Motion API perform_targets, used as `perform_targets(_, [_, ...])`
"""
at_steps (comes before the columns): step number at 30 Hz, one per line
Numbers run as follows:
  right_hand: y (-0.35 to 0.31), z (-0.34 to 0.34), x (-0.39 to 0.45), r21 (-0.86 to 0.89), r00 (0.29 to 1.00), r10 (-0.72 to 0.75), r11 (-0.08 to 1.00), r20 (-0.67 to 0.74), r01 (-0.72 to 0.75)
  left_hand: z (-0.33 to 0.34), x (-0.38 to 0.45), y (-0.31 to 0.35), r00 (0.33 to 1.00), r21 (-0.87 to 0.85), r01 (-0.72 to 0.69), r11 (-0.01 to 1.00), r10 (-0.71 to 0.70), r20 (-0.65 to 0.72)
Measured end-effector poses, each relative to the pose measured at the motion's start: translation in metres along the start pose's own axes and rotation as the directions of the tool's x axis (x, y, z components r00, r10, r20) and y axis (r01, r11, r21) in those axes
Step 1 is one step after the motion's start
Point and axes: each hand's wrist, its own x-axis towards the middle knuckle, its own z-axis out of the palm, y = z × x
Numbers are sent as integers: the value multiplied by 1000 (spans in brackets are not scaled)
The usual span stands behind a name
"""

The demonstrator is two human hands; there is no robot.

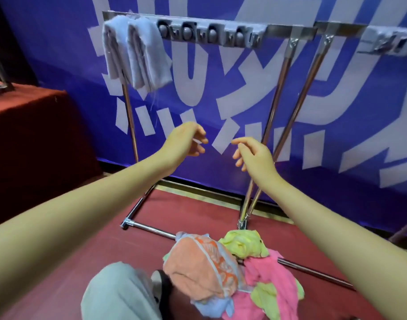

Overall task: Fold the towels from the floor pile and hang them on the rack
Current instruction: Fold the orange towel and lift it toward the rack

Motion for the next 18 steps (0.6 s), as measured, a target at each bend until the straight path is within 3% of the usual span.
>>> perform_targets(3, [54,-20,-40,22,989,145,989,-33,-145,30,-12,-49,993,48,90,995,-93,78])
perform_targets(7, [120,-34,-91,70,948,308,950,-83,-303,65,-23,-112,941,71,321,944,-326,86])
perform_targets(10, [162,-36,-127,80,898,431,902,-88,-425,81,-41,-159,938,94,314,945,-324,126])
perform_targets(15, [235,-18,-176,22,788,614,789,-57,-613,103,-57,-233,881,-32,472,881,-472,-5])
perform_targets(18, [285,0,-198,-27,704,710,703,-18,-710,114,-60,-275,828,12,560,828,-560,-22])
